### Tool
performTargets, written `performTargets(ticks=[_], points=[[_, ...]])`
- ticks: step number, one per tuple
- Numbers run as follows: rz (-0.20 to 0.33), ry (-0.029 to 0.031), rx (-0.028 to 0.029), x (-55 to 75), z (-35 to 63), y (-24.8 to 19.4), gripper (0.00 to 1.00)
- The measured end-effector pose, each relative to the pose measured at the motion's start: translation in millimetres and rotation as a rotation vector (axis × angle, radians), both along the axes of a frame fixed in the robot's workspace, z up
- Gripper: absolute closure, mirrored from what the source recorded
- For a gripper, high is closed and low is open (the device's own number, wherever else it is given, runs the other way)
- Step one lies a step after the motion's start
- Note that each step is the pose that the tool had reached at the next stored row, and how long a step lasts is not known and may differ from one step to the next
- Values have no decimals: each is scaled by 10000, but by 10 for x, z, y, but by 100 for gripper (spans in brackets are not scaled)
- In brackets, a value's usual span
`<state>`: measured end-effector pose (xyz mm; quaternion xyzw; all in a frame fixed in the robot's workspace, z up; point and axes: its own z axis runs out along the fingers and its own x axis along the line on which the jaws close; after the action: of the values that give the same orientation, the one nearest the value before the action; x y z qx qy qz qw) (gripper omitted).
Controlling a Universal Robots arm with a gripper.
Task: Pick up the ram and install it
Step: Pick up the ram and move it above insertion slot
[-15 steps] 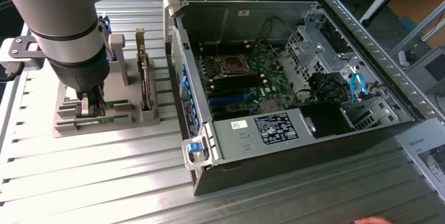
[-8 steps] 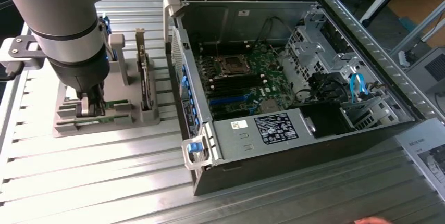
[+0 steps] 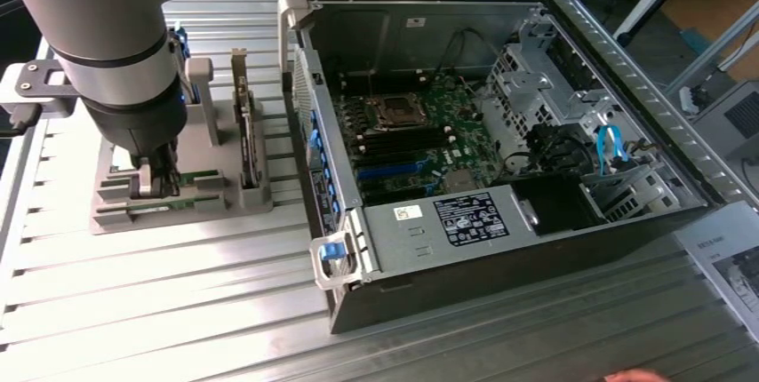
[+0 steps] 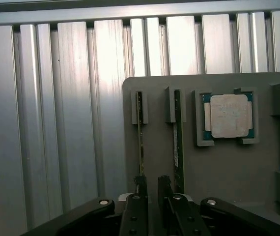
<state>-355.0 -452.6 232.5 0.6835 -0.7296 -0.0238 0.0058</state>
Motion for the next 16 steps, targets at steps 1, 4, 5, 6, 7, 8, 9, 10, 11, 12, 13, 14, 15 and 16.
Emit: performTargets(ticks=[1, 4, 5, 6, 7, 8, 9, 10, 11, 12, 13, 14, 15, 16], points=[[0, -1, 1, 0, -5, 0, 76], [0, -1, 1, 0, -19, 0, 76], [0, -1, 2, 0, -24, 0, 76], [0, -1, 2, 0, -28, 0, 76], [0, -1, 1, 0, -33, 0, 76], [0, -1, 1, 0, -38, 0, 76], [0, -2, 1, 0, -42, 0, 76], [0, -1, 1, 0, -45, 0, 76], [0, 0, 1, 0, -48, 0, 76], [0, 0, 0, 0, -48, 0, 76], [0, -2, 2, 0, -51, 0, 76], [0, -1, 1, 0, -57, 0, 76], [0, -1, 1, 0, -58, 0, 76], [0, -1, 1, 0, -59, 0, 76]])
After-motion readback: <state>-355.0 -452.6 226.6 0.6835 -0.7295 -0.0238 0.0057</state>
